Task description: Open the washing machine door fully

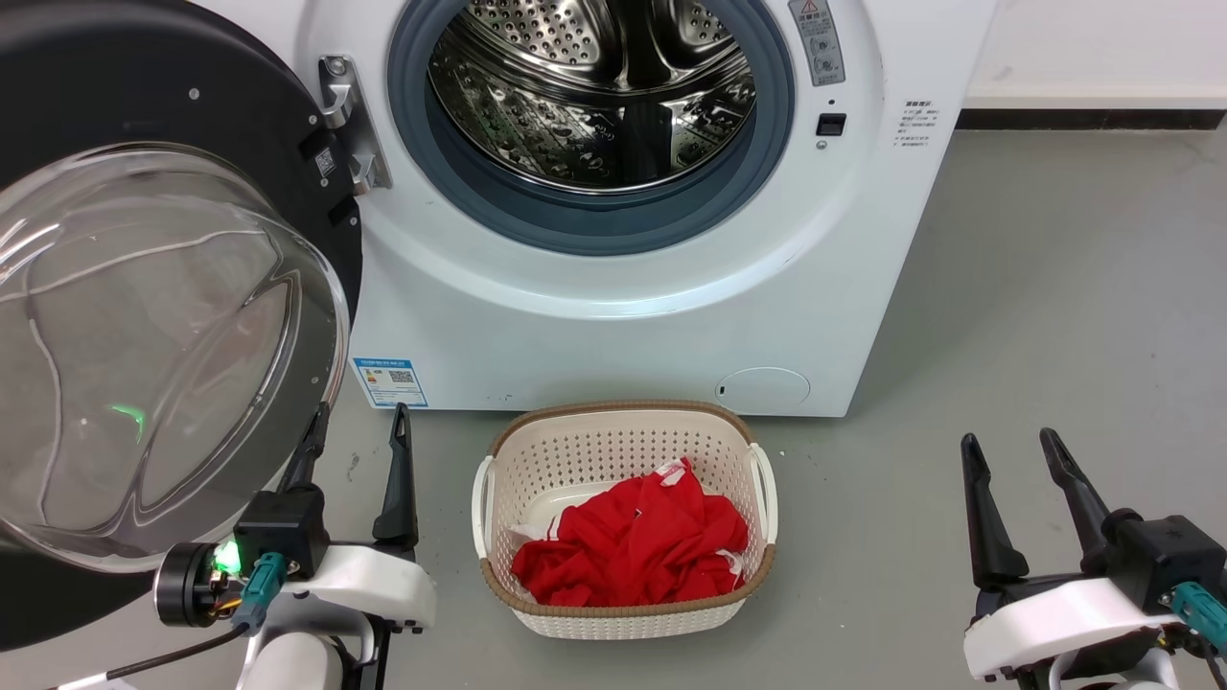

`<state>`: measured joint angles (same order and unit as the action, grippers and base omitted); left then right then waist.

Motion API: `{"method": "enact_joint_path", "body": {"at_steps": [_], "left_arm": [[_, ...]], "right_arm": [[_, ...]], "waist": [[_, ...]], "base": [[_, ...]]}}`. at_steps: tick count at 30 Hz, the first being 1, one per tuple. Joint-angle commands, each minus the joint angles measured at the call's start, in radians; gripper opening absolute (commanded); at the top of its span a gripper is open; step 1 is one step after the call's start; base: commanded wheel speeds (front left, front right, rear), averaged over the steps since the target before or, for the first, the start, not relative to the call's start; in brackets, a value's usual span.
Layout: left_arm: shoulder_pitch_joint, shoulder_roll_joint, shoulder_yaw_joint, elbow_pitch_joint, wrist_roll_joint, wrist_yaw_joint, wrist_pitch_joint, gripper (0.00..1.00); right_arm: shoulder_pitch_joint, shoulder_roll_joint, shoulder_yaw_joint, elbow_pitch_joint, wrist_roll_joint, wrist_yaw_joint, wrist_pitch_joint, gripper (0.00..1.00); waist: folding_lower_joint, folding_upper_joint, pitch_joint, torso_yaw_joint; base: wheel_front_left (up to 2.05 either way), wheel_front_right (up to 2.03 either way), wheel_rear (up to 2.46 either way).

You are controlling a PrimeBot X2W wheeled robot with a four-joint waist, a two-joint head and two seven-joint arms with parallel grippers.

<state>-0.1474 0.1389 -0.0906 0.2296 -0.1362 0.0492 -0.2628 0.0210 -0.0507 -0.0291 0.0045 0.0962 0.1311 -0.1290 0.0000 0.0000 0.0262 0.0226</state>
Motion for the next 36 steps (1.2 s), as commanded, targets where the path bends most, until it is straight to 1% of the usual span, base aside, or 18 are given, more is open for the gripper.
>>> {"method": "enact_joint_path", "body": {"at_steps": [1, 9, 10, 13, 24, 36], "left_arm": [[0.005, -0.004, 0.001, -0.001, 0.001, -0.002, -0.003, 1.00], [0.005, -0.004, 0.006, -0.007, 0.009, -0.003, -0.003, 1.00], [0.000, -0.002, 0.004, -0.004, 0.003, -0.002, 0.000, 0.00], [0.015, -0.006, 0.003, 0.021, -0.003, -0.002, 0.007, 0.00], [0.013, -0.018, 0.039, 0.025, -0.222, -0.029, 0.068, 0.00], [0.020, -0.030, 0.063, 0.018, -0.432, -0.054, 0.115, 0.00]], "right_arm": [[-0.005, 0.001, -0.001, 0.001, 0.006, -0.001, -0.004, 1.00], [-0.009, 0.001, -0.001, 0.000, 0.011, -0.001, -0.003, 1.00], [0.000, 0.000, 0.000, 0.000, 0.004, 0.000, 0.000, 0.00], [0.013, 0.000, 0.003, 0.025, 0.007, 0.000, 0.002, 0.00], [-0.009, -0.008, 0.000, 0.055, 0.243, 0.000, 0.030, 0.00], [-0.031, -0.014, -0.005, 0.085, 0.462, 0.000, 0.058, 0.00]], "waist": [[0.0000, 0.0000, 0.000, 0.000], [0.0000, 0.0000, 0.006, -0.002], [0.0000, 0.0000, 0.006, -0.002], [0.0000, 0.0000, 0.006, -0.003], [0.0000, 0.0000, 0.004, -0.004], [0.0000, 0.0000, 0.001, -0.006]], "base": [[0.00, 0.00, 0.00], [0.00, 0.00, 0.00], [0.00, 0.00, 0.00], [0.00, 0.00, 0.00], [0.00, 0.00, 0.00], [0.00, 0.00, 0.00]]}}
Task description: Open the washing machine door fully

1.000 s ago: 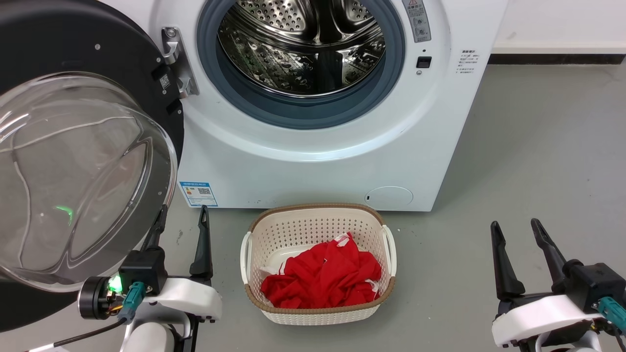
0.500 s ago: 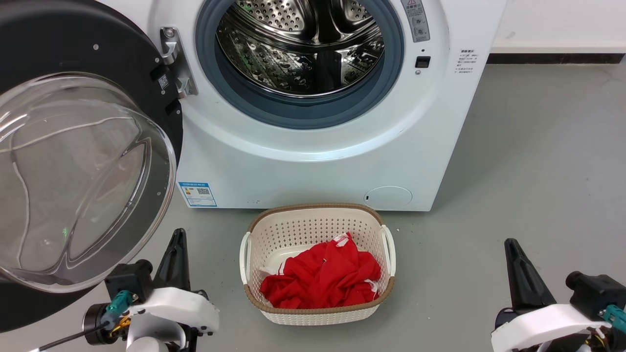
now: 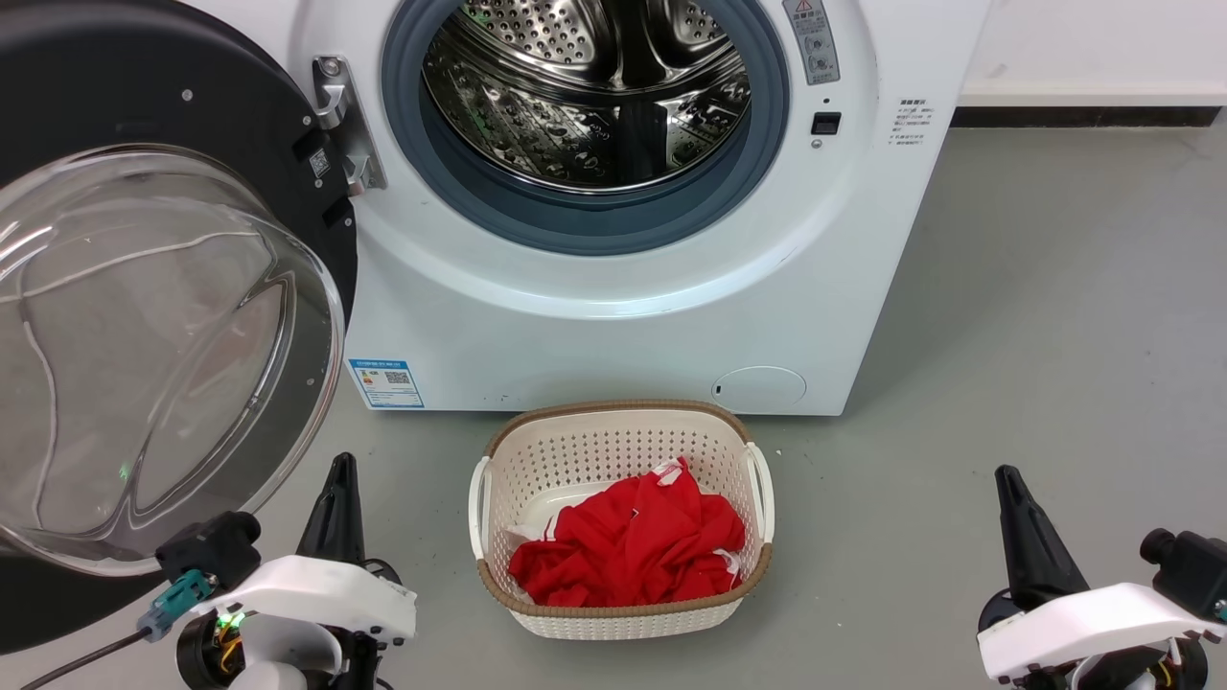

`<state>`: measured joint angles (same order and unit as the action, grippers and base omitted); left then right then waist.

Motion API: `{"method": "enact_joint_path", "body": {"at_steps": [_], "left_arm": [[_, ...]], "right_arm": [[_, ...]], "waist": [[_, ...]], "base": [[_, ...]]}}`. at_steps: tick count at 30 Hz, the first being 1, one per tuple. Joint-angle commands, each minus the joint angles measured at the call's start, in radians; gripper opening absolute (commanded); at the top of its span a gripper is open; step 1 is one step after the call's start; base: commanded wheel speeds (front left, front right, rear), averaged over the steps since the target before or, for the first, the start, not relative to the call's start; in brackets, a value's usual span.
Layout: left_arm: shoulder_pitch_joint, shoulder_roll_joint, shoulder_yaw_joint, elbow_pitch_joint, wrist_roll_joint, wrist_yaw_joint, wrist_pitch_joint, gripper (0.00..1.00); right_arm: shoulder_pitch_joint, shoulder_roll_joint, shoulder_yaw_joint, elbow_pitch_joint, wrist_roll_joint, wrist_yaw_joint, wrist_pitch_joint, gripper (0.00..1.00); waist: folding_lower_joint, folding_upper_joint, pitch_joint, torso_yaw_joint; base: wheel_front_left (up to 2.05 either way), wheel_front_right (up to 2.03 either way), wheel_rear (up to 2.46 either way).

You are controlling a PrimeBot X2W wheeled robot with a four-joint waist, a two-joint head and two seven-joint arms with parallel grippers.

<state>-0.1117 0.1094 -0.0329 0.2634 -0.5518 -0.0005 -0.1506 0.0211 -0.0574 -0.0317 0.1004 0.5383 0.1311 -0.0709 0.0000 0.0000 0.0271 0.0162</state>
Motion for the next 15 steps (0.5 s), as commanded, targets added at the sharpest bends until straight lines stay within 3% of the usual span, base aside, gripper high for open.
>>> {"method": "enact_joint_path", "body": {"at_steps": [1, 15], "left_arm": [[-0.015, -0.001, 0.007, -0.016, -0.032, -0.007, 0.007, 0.00], [-0.012, -0.012, 0.036, -0.018, -0.241, -0.032, 0.059, 0.00]], "right_arm": [[-0.033, -0.007, -0.003, -0.009, 0.037, 0.000, 0.002, 0.00], [-0.054, -0.011, -0.011, 0.021, 0.254, 0.000, 0.033, 0.00]], "waist": [[0.0000, 0.0000, 0.000, 0.000], [0.0000, 0.0000, -0.004, -0.002]], "base": [[0.00, 0.00, 0.00], [0.00, 0.00, 0.00]]}}
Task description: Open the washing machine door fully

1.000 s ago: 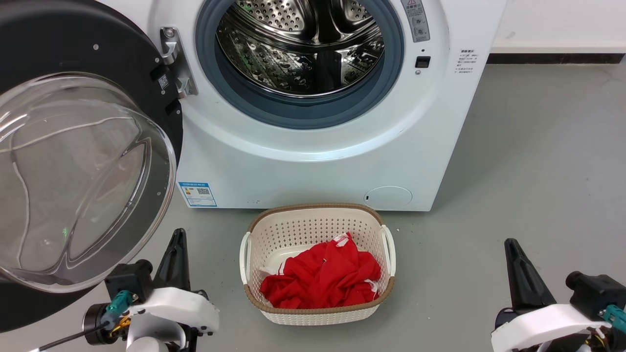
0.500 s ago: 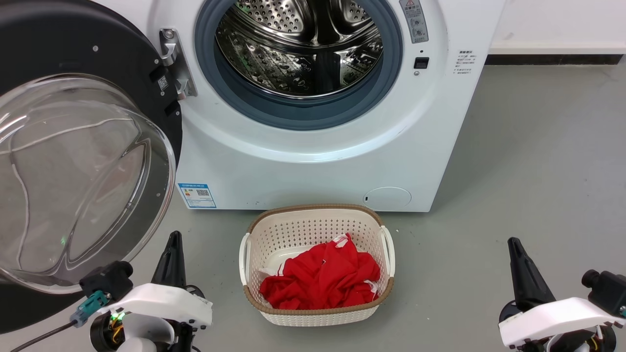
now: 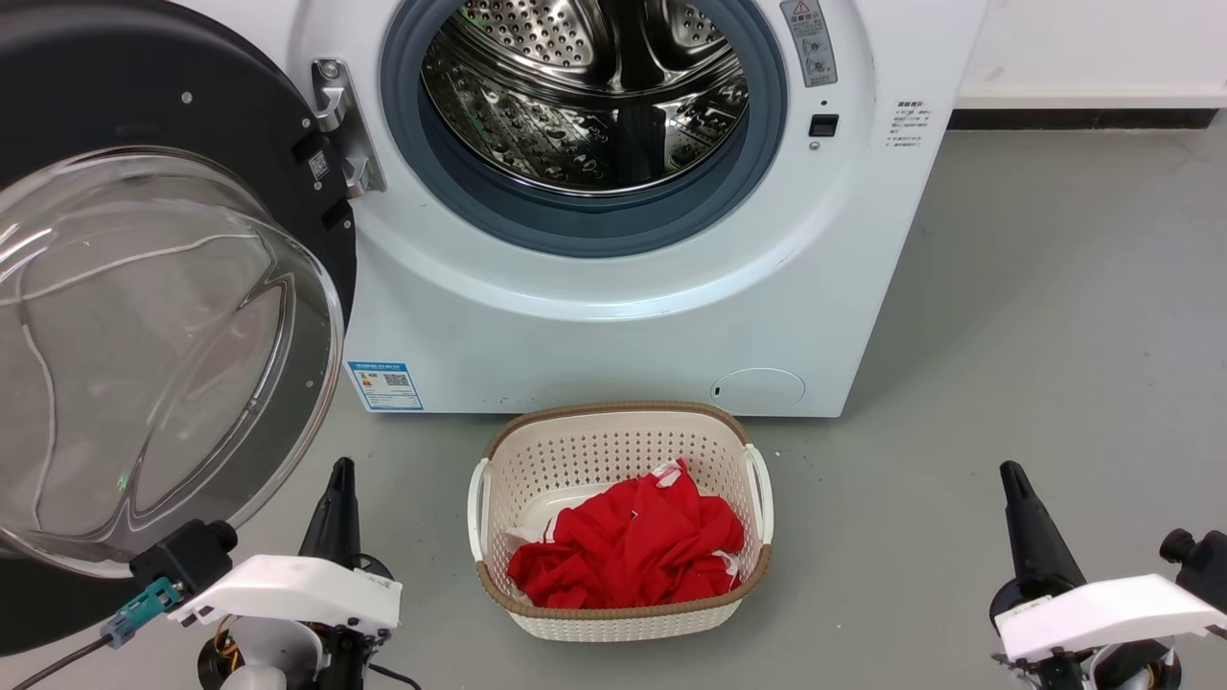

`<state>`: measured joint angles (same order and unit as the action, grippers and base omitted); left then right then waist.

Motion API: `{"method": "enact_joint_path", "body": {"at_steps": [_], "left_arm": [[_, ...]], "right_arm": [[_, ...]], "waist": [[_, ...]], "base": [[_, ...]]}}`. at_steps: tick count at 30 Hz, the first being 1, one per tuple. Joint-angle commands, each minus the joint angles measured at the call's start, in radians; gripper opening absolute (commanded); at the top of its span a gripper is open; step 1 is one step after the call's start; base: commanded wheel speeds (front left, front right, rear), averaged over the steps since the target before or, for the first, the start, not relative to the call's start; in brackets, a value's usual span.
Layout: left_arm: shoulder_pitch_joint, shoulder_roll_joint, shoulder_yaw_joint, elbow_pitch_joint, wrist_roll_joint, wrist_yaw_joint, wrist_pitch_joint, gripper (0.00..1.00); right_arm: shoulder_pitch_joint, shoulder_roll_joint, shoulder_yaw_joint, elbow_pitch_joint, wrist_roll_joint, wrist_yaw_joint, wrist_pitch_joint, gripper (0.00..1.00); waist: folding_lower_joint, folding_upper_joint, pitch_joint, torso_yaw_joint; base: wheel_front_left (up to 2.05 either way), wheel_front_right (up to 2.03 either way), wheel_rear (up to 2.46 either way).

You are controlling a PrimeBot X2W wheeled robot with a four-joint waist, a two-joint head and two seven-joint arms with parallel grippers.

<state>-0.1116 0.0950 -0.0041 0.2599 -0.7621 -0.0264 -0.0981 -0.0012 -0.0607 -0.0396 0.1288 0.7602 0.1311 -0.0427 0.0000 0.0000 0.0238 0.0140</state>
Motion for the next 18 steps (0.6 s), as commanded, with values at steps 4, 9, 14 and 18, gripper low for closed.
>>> {"method": "enact_joint_path", "body": {"at_steps": [4, 9, 14, 18], "left_arm": [[-0.011, -0.001, 0.014, -0.015, -0.084, -0.012, 0.020, 0.00], [-0.010, -0.004, 0.024, -0.015, -0.149, -0.020, 0.036, 0.00], [-0.009, -0.008, 0.032, -0.015, -0.210, -0.028, 0.052, 0.00], [-0.009, -0.010, 0.037, -0.015, -0.245, -0.033, 0.061, 0.00]], "right_arm": [[-0.036, -0.009, -0.005, 0.001, 0.088, 0.000, 0.013, 0.00], [-0.042, -0.009, -0.008, 0.010, 0.155, 0.000, 0.023, 0.00], [-0.049, -0.010, -0.012, 0.019, 0.218, 0.000, 0.032, 0.00], [-0.053, -0.010, -0.014, 0.024, 0.255, 0.000, 0.038, 0.00]], "waist": [[0.0000, 0.0000, -0.001, -0.001], [0.0000, 0.0000, -0.002, -0.002], [0.0000, 0.0000, -0.004, -0.002], [0.0000, 0.0000, -0.004, -0.003]], "base": [[0.00, 0.00, 0.00], [0.00, 0.00, 0.00], [0.00, 0.00, 0.00], [0.00, 0.00, 0.00]]}}
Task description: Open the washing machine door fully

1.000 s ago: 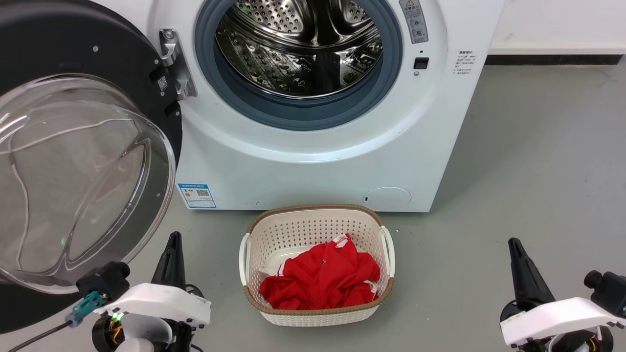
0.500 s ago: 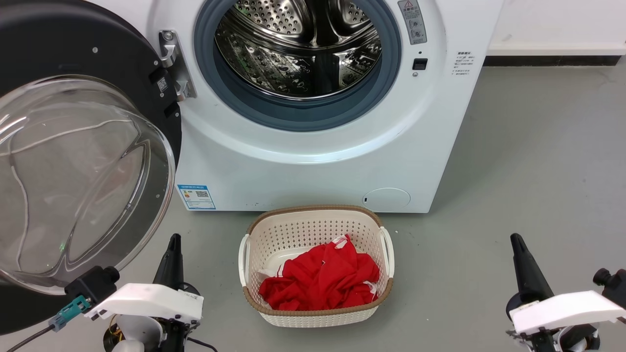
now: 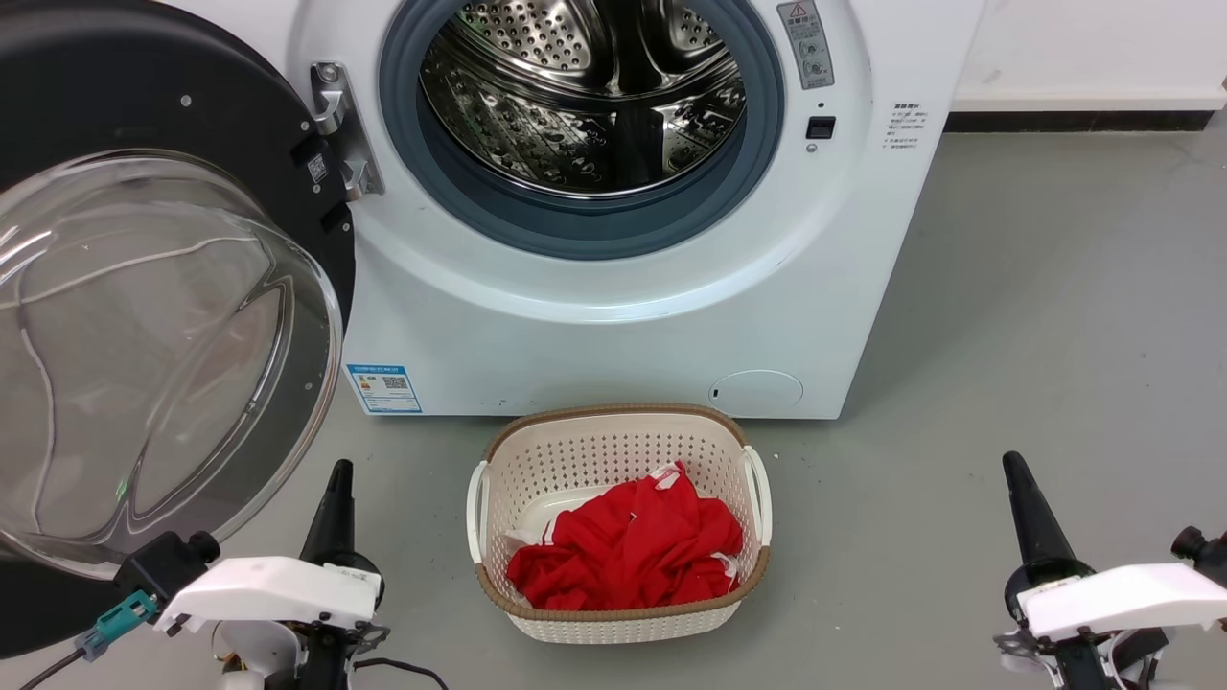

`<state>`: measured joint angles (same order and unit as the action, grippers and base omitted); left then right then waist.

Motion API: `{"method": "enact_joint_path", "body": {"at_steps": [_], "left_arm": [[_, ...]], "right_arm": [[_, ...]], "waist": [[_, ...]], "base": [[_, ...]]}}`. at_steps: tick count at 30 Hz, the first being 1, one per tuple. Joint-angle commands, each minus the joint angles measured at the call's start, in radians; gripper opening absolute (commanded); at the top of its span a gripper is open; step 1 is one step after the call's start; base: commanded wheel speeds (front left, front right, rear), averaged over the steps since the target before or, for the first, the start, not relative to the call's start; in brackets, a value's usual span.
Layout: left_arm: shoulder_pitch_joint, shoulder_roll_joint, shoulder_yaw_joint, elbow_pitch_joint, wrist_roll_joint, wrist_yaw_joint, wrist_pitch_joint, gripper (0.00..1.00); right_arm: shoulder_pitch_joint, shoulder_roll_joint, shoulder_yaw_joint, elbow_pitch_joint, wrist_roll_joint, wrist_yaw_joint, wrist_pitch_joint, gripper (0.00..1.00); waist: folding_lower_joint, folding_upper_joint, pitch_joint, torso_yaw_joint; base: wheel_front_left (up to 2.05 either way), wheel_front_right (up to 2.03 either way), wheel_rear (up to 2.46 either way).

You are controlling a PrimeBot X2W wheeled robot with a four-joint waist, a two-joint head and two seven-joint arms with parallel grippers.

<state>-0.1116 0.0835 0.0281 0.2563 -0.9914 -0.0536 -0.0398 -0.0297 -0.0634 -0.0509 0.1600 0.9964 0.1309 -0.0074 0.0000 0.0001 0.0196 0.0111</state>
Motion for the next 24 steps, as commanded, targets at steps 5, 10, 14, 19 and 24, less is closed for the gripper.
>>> {"method": "enact_joint_path", "body": {"at_steps": [5, 10, 14, 19, 24], "left_arm": [[-0.007, -0.003, 0.014, -0.012, -0.084, -0.014, 0.020, 0.00], [-0.006, -0.006, 0.022, -0.012, -0.137, -0.021, 0.034, 0.00], [-0.006, -0.009, 0.028, -0.012, -0.179, -0.027, 0.045, 0.00], [-0.005, -0.012, 0.035, -0.012, -0.229, -0.032, 0.057, 0.00], [-0.004, -0.014, 0.040, -0.013, -0.277, -0.038, 0.069, 0.00]], "right_arm": [[-0.030, -0.008, -0.006, 0.004, 0.088, 0.000, 0.014, 0.00], [-0.037, -0.008, -0.010, 0.012, 0.143, 0.000, 0.023, 0.00], [-0.040, -0.007, -0.013, 0.018, 0.185, 0.000, 0.030, 0.00], [-0.046, -0.007, -0.016, 0.025, 0.236, 0.000, 0.038, 0.00], [-0.050, -0.007, -0.019, 0.032, 0.284, 0.000, 0.046, 0.00]], "waist": [[0.0000, -0.0001, -0.001, -0.001], [0.0000, -0.0001, -0.003, -0.002], [0.0000, -0.0001, -0.004, -0.002], [0.0000, -0.0001, -0.005, -0.003], [0.0000, -0.0001, -0.006, -0.004]], "base": [[0.00, 0.00, 0.00], [0.00, 0.00, 0.00], [0.00, 0.00, 0.00], [0.00, 0.00, 0.00], [0.00, 0.00, 0.00]]}}
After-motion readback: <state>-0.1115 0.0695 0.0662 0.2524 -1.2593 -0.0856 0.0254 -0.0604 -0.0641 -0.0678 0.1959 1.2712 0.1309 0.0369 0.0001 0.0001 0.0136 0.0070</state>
